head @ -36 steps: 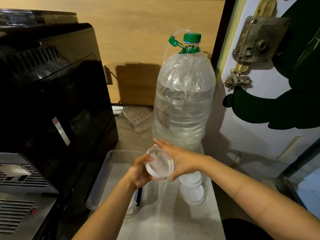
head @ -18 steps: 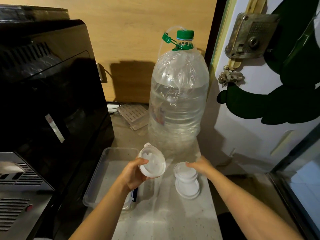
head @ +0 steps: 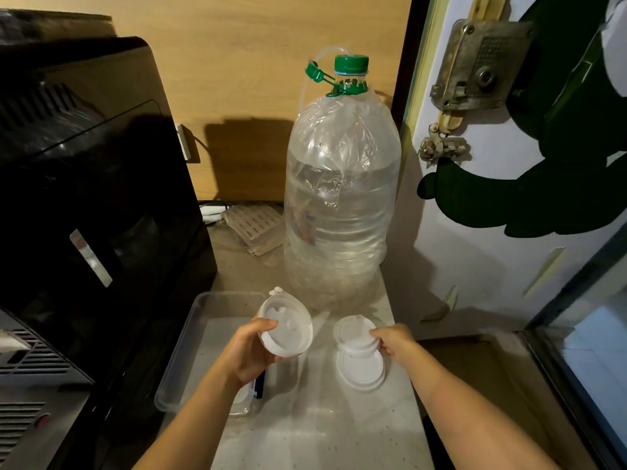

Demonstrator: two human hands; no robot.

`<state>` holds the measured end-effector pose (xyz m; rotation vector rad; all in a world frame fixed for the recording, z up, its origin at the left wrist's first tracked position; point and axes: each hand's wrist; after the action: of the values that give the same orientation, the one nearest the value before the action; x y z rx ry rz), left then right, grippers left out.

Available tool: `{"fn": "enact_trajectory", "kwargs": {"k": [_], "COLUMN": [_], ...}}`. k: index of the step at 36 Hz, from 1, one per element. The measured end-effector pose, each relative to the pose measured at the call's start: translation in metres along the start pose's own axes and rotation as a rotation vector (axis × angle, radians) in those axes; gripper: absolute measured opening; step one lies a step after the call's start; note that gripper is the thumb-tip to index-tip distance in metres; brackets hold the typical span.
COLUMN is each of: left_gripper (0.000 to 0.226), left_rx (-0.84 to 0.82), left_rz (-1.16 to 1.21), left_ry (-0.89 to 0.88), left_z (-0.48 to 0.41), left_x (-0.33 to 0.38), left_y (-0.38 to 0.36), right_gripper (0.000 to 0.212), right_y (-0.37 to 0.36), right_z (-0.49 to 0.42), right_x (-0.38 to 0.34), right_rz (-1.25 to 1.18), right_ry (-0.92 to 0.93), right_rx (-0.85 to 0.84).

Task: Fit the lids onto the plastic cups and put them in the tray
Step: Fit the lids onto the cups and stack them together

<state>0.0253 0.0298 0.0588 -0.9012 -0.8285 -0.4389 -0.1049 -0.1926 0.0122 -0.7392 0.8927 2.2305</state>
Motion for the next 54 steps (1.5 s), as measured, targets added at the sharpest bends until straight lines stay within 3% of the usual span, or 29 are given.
{"fn": "enact_trajectory", "kwargs": {"k": [4, 8, 17, 23, 29, 35, 46, 54], "left_gripper": [0.105, 0.114, 0.099, 0.082, 0.095, 0.103, 0.12, 0.124], "left_rx": [0.014, 0.024, 0.026, 0.018, -0.008, -0.059, -0.044, -0.039], "left_rz": [-0.023, -0.009, 0.004, 0.026, 0.042, -0.007, 0.036, 0.015], "left_ry": [0.008, 0.022, 0.013, -0.031, -0.135, -0.22, -0.28, -0.29], "left_z": [0.0, -0.001, -0.007, -0.01, -0.01, -0.009, -0.013, -0.012], "left_x": [0.0, 0.0, 0.0, 0.003, 0.009, 0.016, 0.016, 0.015], "left_y": [-0.001, -0.003, -0.005, -0.003, -0.01, -0.02, -0.023, -0.021], "right_gripper": [0.042, 0.034, 0.017, 0.016, 0.018, 0.014, 0.04, 0.035], "right_y": [0.0, -0.002, -0.008, -0.006, -0.004, -0.019, -0.041, -0.044], "right_z": [0.002, 0.008, 0.022, 0.055, 0.111, 0.149, 0.163, 0.161], "right_x": [-0.003, -0.009, -0.024, -0.051, -0.076, -0.077, -0.075, -0.077], "right_rz": [-0.118, -0.163, -0.224, -0.219, -0.128, 0.021, 0.225, 0.358], "right_ry": [0.03, 0.123, 0.229, 0.457, 0.76, 0.913, 0.983, 0.989], "right_rx": [0.045, 0.045, -0.022, -0.023, -0.072, -0.097, -0.171, -0.206]}}
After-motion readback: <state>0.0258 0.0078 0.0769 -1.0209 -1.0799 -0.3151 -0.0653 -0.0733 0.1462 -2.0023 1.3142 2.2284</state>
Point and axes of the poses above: each hand's wrist, its own z-axis away from the middle knuckle, its own y-axis out of the back of the hand, x = y × z, and after that the axes turned 4 degrees about x, right-handed
